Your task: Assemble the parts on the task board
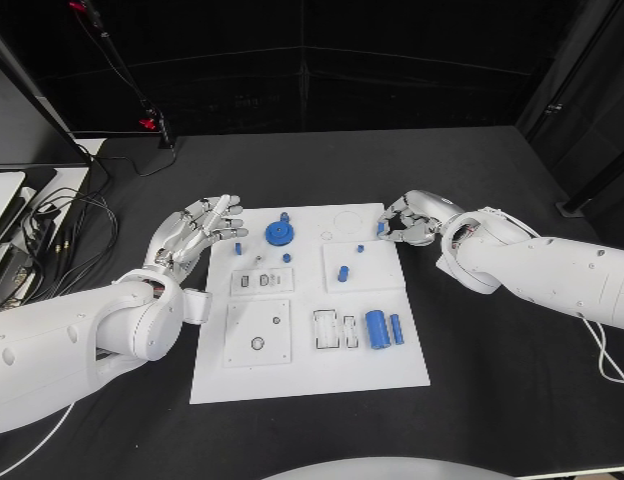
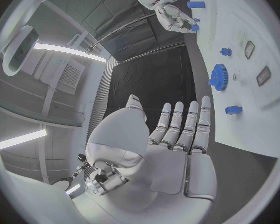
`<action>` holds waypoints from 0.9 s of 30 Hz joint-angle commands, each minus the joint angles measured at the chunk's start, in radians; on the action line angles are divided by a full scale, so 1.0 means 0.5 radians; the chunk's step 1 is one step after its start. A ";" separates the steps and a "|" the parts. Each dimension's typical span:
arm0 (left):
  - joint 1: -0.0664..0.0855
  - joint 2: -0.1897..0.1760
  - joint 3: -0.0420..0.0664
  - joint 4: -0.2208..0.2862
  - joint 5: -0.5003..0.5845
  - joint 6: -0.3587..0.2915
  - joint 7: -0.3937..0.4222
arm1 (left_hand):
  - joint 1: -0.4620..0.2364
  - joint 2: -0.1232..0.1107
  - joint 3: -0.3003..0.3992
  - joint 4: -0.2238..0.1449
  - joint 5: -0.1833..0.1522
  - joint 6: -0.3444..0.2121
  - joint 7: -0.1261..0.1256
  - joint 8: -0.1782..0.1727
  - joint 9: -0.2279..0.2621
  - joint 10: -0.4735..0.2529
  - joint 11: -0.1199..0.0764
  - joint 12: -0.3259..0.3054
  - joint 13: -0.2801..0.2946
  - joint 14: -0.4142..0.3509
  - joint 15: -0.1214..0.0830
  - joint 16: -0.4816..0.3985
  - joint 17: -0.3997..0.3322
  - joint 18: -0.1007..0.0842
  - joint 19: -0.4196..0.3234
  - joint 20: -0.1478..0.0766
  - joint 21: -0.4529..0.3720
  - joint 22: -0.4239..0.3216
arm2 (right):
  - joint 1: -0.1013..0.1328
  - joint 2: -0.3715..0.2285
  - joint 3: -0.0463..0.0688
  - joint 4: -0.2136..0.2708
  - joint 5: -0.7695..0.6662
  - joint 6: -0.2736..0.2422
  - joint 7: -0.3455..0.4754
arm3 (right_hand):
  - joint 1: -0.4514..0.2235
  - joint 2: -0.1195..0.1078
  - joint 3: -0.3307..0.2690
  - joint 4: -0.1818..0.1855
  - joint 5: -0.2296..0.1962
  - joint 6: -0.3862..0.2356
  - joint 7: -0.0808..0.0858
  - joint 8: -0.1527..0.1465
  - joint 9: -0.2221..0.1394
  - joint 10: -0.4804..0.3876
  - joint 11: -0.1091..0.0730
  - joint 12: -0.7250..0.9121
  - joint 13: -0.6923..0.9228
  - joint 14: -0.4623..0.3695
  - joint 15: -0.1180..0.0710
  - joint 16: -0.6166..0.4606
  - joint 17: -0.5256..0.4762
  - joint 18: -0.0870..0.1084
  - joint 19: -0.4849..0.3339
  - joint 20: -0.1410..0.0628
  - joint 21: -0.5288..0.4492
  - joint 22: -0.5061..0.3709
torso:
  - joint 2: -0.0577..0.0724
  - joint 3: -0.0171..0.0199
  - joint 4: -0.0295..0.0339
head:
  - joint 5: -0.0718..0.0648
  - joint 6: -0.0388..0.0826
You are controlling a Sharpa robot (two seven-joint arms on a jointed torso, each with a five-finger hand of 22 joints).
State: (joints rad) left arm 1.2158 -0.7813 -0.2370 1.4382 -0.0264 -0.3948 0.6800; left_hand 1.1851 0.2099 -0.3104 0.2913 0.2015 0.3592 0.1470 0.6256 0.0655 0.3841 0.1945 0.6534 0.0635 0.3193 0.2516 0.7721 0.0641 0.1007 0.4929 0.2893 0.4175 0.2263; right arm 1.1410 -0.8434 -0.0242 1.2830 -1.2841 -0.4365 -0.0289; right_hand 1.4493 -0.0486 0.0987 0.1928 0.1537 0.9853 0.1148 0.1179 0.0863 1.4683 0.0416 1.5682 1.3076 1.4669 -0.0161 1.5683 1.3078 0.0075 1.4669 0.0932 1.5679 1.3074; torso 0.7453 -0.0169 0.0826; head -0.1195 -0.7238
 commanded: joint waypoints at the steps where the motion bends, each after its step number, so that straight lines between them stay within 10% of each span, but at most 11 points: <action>1: 0.003 -0.001 0.002 0.003 -0.010 -0.002 0.289 | 0.001 0.014 -0.003 -0.003 0.009 -0.013 0.185 -0.009 0.003 -0.002 0.012 0.008 0.003 0.006 -0.005 -0.012 -0.002 0.022 0.016 -0.004 0.007 -0.002 | 0.002 0.000 0.001 0.005 -0.008 -0.004 0.003 | 0.010 -0.027 0.002 0.002 0.022 -0.026 0.012 -0.025 -0.009 0.205 0.020 0.005 0.526 0.208 0.014 0.005 0.526 -0.015 0.208 0.016 0.006 0.527 | 0.000 0.0002 0.000 | -0.002 0.000; 27: 0.003 0.004 0.002 -0.003 -0.010 -0.001 0.284 | 0.015 0.019 0.000 -0.003 0.015 -0.012 0.213 -0.004 0.004 0.002 0.047 0.007 0.002 0.012 -0.022 -0.024 -0.002 0.031 0.017 -0.005 0.008 -0.007 | 0.001 0.002 0.001 0.013 -0.009 -0.024 0.019 | -0.023 -0.069 -0.012 0.024 0.025 -0.110 0.022 -0.081 -0.029 0.205 0.023 0.005 0.526 0.208 0.019 0.005 0.526 -0.015 0.208 0.022 0.006 0.527 | 0.000 -0.0005 0.000 | -0.007 -0.008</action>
State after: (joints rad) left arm 1.2158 -0.7800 -0.2370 1.4358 -0.0264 -0.3960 0.6800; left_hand 1.1889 0.2136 -0.3104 0.2913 0.2051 0.3592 0.1470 0.6256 0.0662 0.3840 0.2093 0.6534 0.0635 0.3229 0.2481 0.7643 0.0641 0.1007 0.4965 0.2858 0.4175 0.2240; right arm 1.1405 -0.8431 -0.0241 1.2870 -1.2843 -0.4388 -0.0268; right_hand 1.4451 -0.0813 0.0930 0.1984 0.1720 0.9309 0.1249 0.0774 0.0707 1.4650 0.0448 1.5683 1.3076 1.4665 -0.0157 1.5683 1.3076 0.0074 1.4637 0.0974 1.5679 1.3074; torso 0.7455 -0.0168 0.0822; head -0.1229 -0.7277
